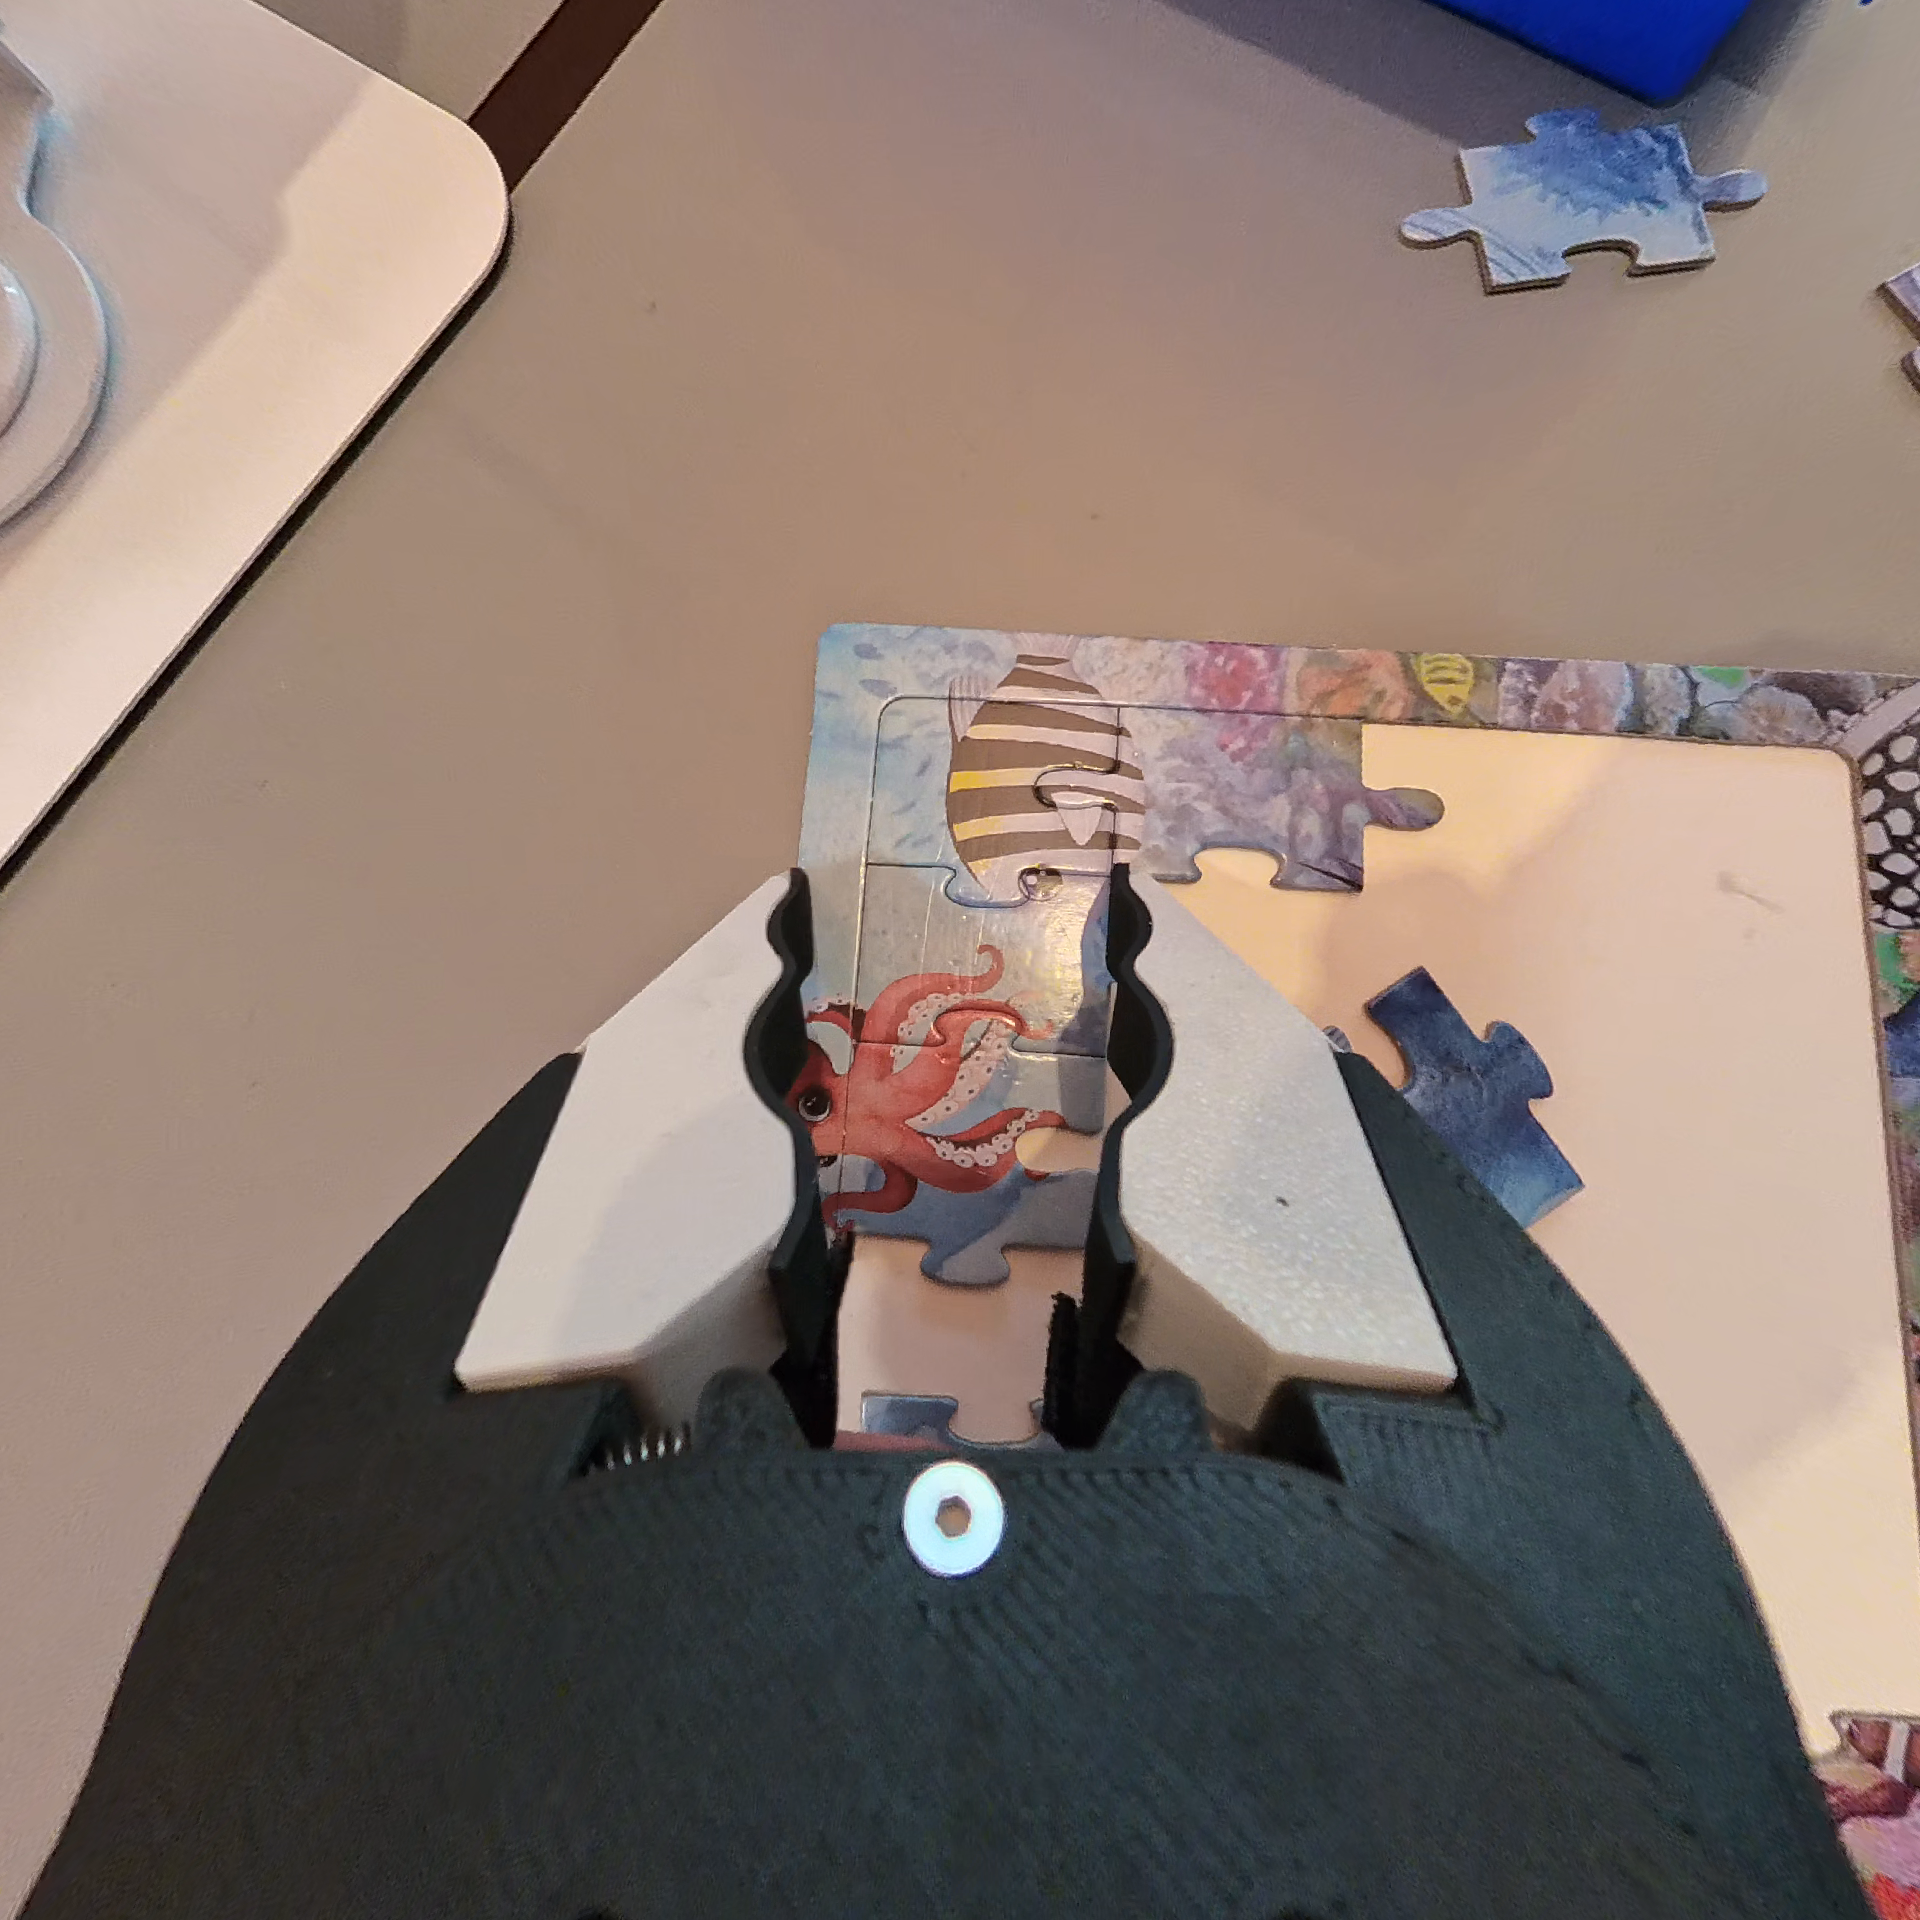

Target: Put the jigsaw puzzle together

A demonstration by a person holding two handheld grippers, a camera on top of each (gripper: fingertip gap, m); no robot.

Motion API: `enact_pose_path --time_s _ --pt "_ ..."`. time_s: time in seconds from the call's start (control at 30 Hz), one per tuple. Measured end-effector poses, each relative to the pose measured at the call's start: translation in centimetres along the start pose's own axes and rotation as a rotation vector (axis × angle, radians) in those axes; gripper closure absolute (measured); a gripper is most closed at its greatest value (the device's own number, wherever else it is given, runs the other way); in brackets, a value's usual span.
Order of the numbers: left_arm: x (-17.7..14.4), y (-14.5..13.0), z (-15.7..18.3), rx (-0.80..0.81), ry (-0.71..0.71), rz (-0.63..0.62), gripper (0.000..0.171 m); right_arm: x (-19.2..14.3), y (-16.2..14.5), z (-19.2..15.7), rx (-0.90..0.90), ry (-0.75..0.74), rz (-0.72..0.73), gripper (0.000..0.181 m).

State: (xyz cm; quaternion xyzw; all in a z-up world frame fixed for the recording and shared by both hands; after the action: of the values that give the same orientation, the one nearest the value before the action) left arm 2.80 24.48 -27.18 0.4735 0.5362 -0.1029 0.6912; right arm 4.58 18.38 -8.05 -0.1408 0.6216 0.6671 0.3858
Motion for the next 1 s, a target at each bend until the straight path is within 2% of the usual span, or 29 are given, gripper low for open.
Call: enact_pose_path --time_s 0.1,0.27,0.33,0.53,0.7,1.0 --pt "-0.9 0.1 -0.7 -0.023 0.008 0.027 0.107 -0.1 0.0 0.1 0.009 0.005 0.009 0.148" --pt "-4.9 1.3 -1.8 -0.058 -0.015 0.152 0.107 -0.3 0.1 0.5 0.056 0.047 0.054 0.148" --pt "-5.5 1.3 -2.0 -0.059 -0.013 0.161 0.108 -0.3 0.1 0.5 0.063 0.055 0.059 0.148" --pt "-2.8 -0.1 0.1 0.063 -0.018 0.041 0.11 -0.2 0.1 0.2 0.049 0.049 0.047 0.148" --pt "-0.4 -0.5 -0.3 0.1 0.036 -0.043 0.1 -0.2 0.1 0.2 0.047 0.051 0.044 0.148" --pt "0.5 0.8 -0.3 0.073 -0.011 -0.041 0.117 -0.6 0.1 0.4 0.053 0.052 0.053 0.148"
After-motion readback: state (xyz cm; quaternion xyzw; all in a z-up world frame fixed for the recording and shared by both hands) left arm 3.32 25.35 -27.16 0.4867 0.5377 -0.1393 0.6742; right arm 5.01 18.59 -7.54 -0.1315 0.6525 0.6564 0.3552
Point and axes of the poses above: each gripper's, where its closed fingertips meet, x out along the fingers, y out of its top, z = x × y across the jaws, the point moved 2 cm from there along -x, back along the fingers, and after that the axes turned 8 degrees about -z, right-handed, at the moved point
